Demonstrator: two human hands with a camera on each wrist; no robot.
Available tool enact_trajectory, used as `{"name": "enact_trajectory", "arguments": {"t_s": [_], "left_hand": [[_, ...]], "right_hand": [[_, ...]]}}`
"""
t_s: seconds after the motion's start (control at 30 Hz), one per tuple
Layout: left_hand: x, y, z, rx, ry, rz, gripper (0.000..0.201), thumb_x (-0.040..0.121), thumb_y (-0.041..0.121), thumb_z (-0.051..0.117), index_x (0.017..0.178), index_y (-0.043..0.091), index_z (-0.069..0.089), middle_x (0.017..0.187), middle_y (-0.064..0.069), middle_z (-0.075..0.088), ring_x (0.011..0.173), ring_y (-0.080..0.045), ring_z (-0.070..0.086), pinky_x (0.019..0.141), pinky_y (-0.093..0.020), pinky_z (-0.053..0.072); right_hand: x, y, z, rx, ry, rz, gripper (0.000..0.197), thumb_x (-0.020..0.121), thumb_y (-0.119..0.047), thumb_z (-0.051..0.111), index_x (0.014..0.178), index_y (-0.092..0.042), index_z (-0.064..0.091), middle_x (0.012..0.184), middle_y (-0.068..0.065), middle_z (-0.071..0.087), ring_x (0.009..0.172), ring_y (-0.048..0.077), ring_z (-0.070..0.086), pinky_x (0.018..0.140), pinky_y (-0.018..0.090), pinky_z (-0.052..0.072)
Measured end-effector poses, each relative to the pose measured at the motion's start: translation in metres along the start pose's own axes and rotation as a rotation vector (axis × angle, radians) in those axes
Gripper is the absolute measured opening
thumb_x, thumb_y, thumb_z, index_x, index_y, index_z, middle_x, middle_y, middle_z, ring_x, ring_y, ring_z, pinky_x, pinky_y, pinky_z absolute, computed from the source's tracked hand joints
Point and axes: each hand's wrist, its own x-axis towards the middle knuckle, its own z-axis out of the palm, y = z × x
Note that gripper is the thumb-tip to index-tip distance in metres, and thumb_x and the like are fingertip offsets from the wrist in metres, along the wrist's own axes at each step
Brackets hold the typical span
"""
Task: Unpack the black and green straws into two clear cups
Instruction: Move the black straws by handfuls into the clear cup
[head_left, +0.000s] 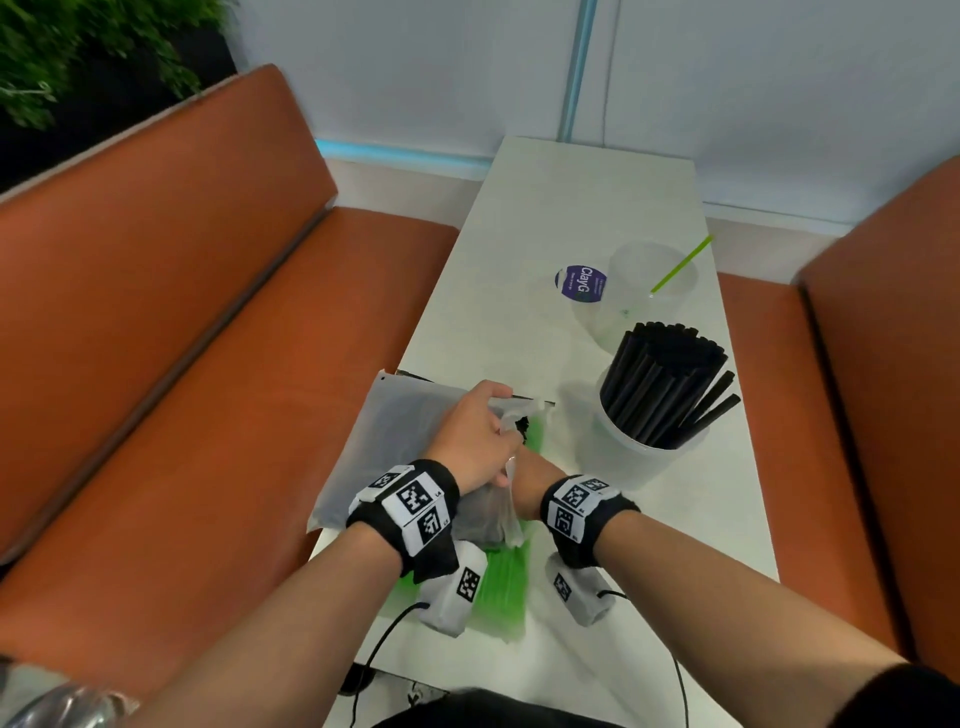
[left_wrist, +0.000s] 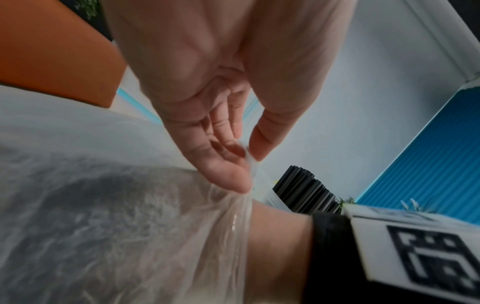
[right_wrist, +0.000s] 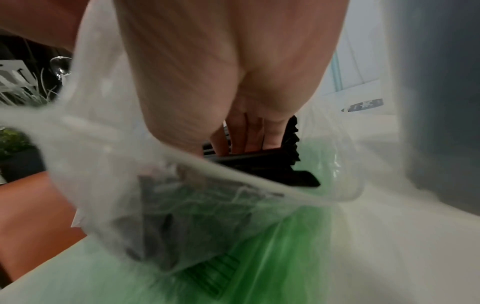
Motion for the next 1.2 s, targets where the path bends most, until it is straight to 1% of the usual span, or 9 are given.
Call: {"name": "enact_trajectory", "arguments": {"t_s": [0.2, 0.33, 0.43, 0.63, 0.77, 0.83, 0.97, 1.1, 1.2], "left_hand": [[0.002, -0.001, 0.000, -0.048, -0.010, -0.016, 0.050, 0.086, 0.000, 0.060, 0.129, 0.024, 0.052, 0.082, -0.004, 0.054, 0.049, -0.011, 0.062, 0.047, -0.028, 0.056], [0.002, 0.001, 0.000, -0.053, -0.020, -0.015, 0.048, 0.087, 0.001, 0.061, 0.128, 0.025, 0.052, 0.084, -0.003, 0.053, 0.051, -0.012, 0.061, 0.046, -0.024, 0.053], [0.002, 0.002, -0.001, -0.048, -0.025, -0.009, 0.047, 0.087, 0.002, 0.060, 0.127, 0.025, 0.052, 0.085, -0.005, 0.055, 0.043, -0.011, 0.060, 0.046, -0.024, 0.053], [0.000, 0.003, -0.003, -0.053, -0.021, -0.005, 0.048, 0.087, 0.001, 0.060, 0.127, 0.025, 0.052, 0.090, -0.010, 0.056, 0.050, -0.015, 0.061, 0.047, -0.026, 0.055], [-0.001, 0.002, -0.002, -0.048, -0.022, -0.003, 0.047, 0.087, 0.000, 0.059, 0.127, 0.025, 0.052, 0.090, -0.008, 0.053, 0.052, -0.015, 0.061, 0.048, -0.028, 0.057], [-0.001, 0.001, -0.002, -0.046, -0.026, -0.005, 0.047, 0.088, 0.000, 0.059, 0.127, 0.025, 0.052, 0.087, -0.006, 0.052, 0.052, -0.015, 0.061, 0.049, -0.029, 0.057], [-0.002, -0.001, -0.004, -0.029, -0.031, -0.015, 0.045, 0.089, 0.002, 0.059, 0.127, 0.025, 0.051, 0.086, -0.008, 0.054, 0.045, -0.017, 0.061, 0.049, -0.029, 0.057], [-0.002, -0.001, -0.004, -0.017, -0.031, -0.016, 0.044, 0.089, 0.003, 0.060, 0.127, 0.025, 0.051, 0.087, -0.009, 0.056, 0.045, -0.020, 0.062, 0.051, -0.029, 0.057], [-0.002, 0.000, -0.003, -0.011, -0.034, -0.018, 0.043, 0.089, 0.004, 0.061, 0.126, 0.025, 0.052, 0.088, -0.010, 0.057, 0.049, -0.022, 0.063, 0.055, -0.031, 0.059]], "right_hand": [[-0.001, -0.009, -0.007, -0.063, -0.056, 0.105, 0.040, 0.087, 0.003, 0.052, 0.065, -0.023, 0.031, 0.066, -0.007, 0.038, 0.058, 0.001, 0.034, 0.045, 0.007, 0.035], [-0.003, -0.012, -0.008, -0.109, -0.082, 0.159, 0.039, 0.089, 0.001, 0.052, 0.068, -0.021, 0.028, 0.070, -0.008, 0.032, 0.060, 0.002, 0.032, 0.070, 0.021, 0.036], [-0.003, -0.016, -0.009, -0.047, -0.077, 0.201, 0.021, 0.091, -0.004, 0.054, 0.096, -0.018, 0.039, 0.073, -0.009, 0.033, 0.073, 0.009, 0.043, 0.074, 0.022, 0.034], [0.001, -0.014, -0.002, 0.022, -0.081, 0.353, 0.049, 0.092, -0.009, 0.057, 0.136, -0.002, 0.037, 0.103, 0.004, 0.056, 0.104, 0.024, 0.054, 0.081, 0.024, 0.037], [0.000, -0.014, -0.005, -0.124, -0.139, 0.284, 0.037, 0.094, -0.006, 0.054, 0.129, -0.002, 0.044, 0.113, 0.010, 0.056, 0.120, 0.029, 0.052, 0.084, 0.024, 0.037], [0.000, -0.013, -0.005, -0.164, -0.156, 0.250, 0.011, 0.095, -0.006, 0.051, 0.104, -0.010, 0.053, 0.101, 0.006, 0.056, 0.113, 0.028, 0.054, 0.084, 0.024, 0.037], [0.003, -0.014, -0.006, -0.264, -0.153, 0.183, 0.040, 0.094, -0.005, 0.047, 0.064, -0.021, 0.027, 0.067, -0.006, 0.032, 0.083, 0.019, 0.045, 0.073, 0.027, 0.036], [0.002, -0.015, -0.015, -0.321, -0.139, 0.156, 0.007, 0.090, -0.007, 0.051, 0.084, -0.004, 0.053, 0.067, -0.002, 0.041, 0.077, 0.025, 0.054, 0.066, 0.031, 0.038], [0.003, -0.013, -0.017, -0.375, -0.144, 0.160, 0.022, 0.086, -0.009, 0.055, 0.107, -0.008, 0.057, 0.094, 0.010, 0.061, 0.087, 0.030, 0.064, 0.070, 0.035, 0.051]]}}
